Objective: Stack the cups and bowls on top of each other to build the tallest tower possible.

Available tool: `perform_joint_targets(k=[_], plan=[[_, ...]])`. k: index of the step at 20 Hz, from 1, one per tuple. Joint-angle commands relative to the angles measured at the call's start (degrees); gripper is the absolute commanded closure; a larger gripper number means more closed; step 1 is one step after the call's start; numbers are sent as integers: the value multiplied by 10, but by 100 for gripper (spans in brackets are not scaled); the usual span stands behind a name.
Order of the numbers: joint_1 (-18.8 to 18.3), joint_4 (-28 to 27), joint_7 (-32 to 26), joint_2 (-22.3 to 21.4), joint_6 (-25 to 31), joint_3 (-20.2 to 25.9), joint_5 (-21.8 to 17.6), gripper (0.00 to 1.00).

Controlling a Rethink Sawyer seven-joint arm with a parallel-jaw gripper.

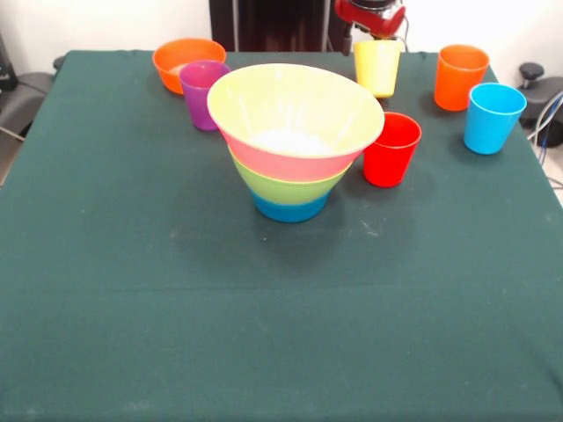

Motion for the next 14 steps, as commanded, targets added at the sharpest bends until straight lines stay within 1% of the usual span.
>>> perform_joint_targets(k=[1,3,7,14], plan=[[-4,-56,78,25,-25,36,-7,0],[-8,-58,76,25,-24,39,-8,0],[-11,-49,73,1,1,43,-5,0],[-19,-48,67,-5,9,47,-9,0]])
